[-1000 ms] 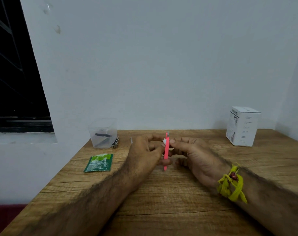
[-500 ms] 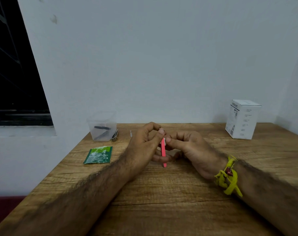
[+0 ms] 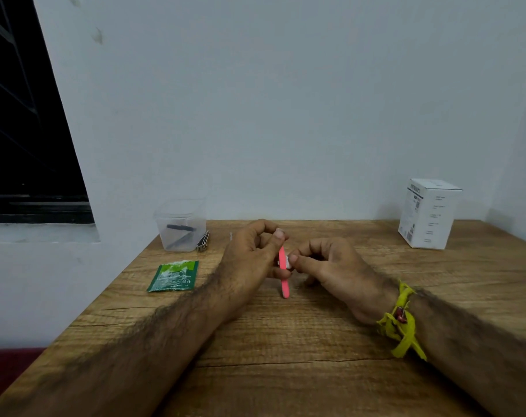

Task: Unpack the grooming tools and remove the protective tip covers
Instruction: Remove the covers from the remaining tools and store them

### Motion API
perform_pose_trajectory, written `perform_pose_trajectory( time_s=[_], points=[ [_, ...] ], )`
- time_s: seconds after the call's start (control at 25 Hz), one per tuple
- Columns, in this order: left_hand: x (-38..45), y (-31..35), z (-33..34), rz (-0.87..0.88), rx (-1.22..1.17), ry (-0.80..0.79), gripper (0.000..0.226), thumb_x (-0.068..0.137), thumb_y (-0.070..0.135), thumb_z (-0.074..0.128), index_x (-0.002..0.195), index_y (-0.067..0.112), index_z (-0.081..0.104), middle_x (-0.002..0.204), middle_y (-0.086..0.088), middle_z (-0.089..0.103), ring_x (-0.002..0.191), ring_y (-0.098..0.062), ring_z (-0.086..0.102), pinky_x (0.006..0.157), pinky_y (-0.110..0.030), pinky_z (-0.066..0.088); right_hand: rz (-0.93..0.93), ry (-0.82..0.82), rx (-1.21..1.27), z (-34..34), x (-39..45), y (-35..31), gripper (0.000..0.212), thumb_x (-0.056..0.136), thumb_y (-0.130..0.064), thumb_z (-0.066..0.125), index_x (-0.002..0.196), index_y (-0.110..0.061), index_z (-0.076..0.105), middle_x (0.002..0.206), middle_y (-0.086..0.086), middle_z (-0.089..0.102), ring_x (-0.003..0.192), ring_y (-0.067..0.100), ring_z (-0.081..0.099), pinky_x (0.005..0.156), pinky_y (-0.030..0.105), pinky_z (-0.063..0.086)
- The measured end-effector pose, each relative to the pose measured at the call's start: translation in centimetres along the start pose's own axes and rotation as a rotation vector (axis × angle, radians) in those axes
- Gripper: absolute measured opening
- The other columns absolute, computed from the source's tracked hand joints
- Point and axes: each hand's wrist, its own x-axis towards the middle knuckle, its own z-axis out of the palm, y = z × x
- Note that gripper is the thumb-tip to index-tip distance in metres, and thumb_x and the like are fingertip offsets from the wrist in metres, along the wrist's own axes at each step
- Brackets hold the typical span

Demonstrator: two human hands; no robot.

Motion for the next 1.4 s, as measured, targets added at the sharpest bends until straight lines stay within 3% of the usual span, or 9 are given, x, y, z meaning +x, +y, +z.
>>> perform_pose_trajectory(
  time_s=[0.12, 0.24, 0.4, 0.56, 0.68, 0.92, 1.04, 1.2, 1.4],
  points=[
    [0.1, -0.1, 0.0, 0.012, 0.029, 0.024, 0.016, 0.102, 0.019, 0.057, 0.107, 0.007, 0.066, 0.068, -0.002, 0.063, 0.062, -0.022, 0.066, 0.056, -0.03, 0.059, -0.006, 0.002, -0.04, 0.0, 0.0, -0.1, 0.016, 0.091, -0.016, 0.069, 0.076, -0.016, 0.074, 0.074, 0.004, 0.069, 0.069, 0.01, 0.058, 0.065, 0.033, 0.048],
    [0.0, -0.1, -0.1, 0.015, 0.041, 0.034, 0.016, 0.103, 0.019, 0.055, 0.106, 0.007, 0.066, 0.071, -0.007, 0.059, 0.057, -0.016, 0.063, 0.056, -0.03, 0.057, -0.023, -0.019, -0.081, -0.1, -0.1, -0.2, 0.018, 0.091, -0.016, 0.069, 0.074, -0.018, 0.074, 0.074, 0.009, 0.068, 0.069, 0.012, 0.056, 0.067, 0.036, 0.049],
    [0.1, 0.1, -0.3, 0.017, 0.036, 0.047, 0.015, 0.103, 0.019, 0.055, 0.103, 0.01, 0.067, 0.084, -0.025, 0.064, 0.062, -0.021, 0.066, 0.054, -0.026, 0.056, -0.033, -0.058, -0.108, -0.2, -0.2, -0.3, 0.015, 0.091, -0.018, 0.07, 0.076, -0.017, 0.074, 0.067, -0.008, 0.067, 0.064, 0.003, 0.057, 0.067, 0.03, 0.048],
    [0.1, 0.0, -0.2, 0.019, 0.016, 0.049, 0.015, 0.102, 0.023, 0.057, 0.101, 0.012, 0.067, 0.079, -0.013, 0.066, 0.066, -0.025, 0.065, 0.052, -0.028, 0.054, -0.028, -0.004, -0.077, 0.0, -0.1, -0.2, 0.017, 0.091, -0.016, 0.069, 0.075, -0.018, 0.073, 0.067, -0.007, 0.065, 0.064, 0.004, 0.057, 0.069, 0.033, 0.05],
    [0.1, -0.2, -0.2, -0.007, 0.022, 0.04, 0.016, 0.101, 0.026, 0.059, 0.1, 0.013, 0.067, 0.078, -0.004, 0.072, 0.064, -0.019, 0.067, 0.047, -0.026, 0.051, 0.002, 0.029, -0.02, 0.0, -0.1, -0.2, 0.018, 0.092, -0.015, 0.068, 0.074, -0.017, 0.072, 0.069, -0.004, 0.066, 0.066, 0.006, 0.059, 0.063, 0.028, 0.05],
    [0.1, -0.7, -0.3, -0.134, -0.115, 0.043, 0.023, 0.102, 0.028, 0.056, 0.102, 0.006, 0.063, 0.079, -0.009, 0.078, 0.071, -0.023, 0.075, 0.042, -0.023, 0.049, 0.173, 0.222, 0.438, -0.5, 0.7, 0.0, 0.012, 0.095, -0.007, 0.062, 0.091, 0.002, 0.068, 0.078, 0.013, 0.068, 0.072, 0.019, 0.067, 0.059, 0.024, 0.055],
    [0.0, -0.7, -0.3, -0.137, -0.14, 0.045, 0.021, 0.1, 0.026, 0.06, 0.105, 0.006, 0.062, 0.068, -0.008, 0.073, 0.062, -0.024, 0.073, 0.039, -0.022, 0.048, 0.203, 0.204, 0.556, -0.7, 0.8, -0.1, 0.011, 0.093, -0.003, 0.062, 0.089, 0.005, 0.068, 0.075, 0.014, 0.067, 0.068, 0.021, 0.068, 0.058, 0.022, 0.058],
    [-0.4, -0.5, -0.2, -0.082, -0.088, -0.067, 0.02, 0.097, 0.016, 0.064, 0.117, 0.018, 0.066, 0.074, -0.015, 0.068, 0.058, -0.026, 0.07, 0.045, -0.025, 0.055, 0.212, 0.156, 0.596, -0.8, 0.6, -0.2, 0.007, 0.09, 0.002, 0.064, 0.091, 0.007, 0.068, 0.08, 0.017, 0.068, 0.065, 0.019, 0.068, 0.06, 0.021, 0.059],
    [-0.6, -0.4, -0.1, -0.056, -0.042, -0.067, 0.013, 0.09, 0.01, 0.073, 0.102, 0.008, 0.073, 0.076, -0.013, 0.068, 0.06, -0.021, 0.069, 0.053, -0.025, 0.059, 0.157, 0.117, 0.512, -0.7, 0.5, -0.1, 0.006, 0.09, 0.002, 0.065, 0.087, 0.003, 0.07, 0.08, 0.016, 0.07, 0.067, 0.018, 0.068, 0.059, 0.022, 0.058]
  ],
)
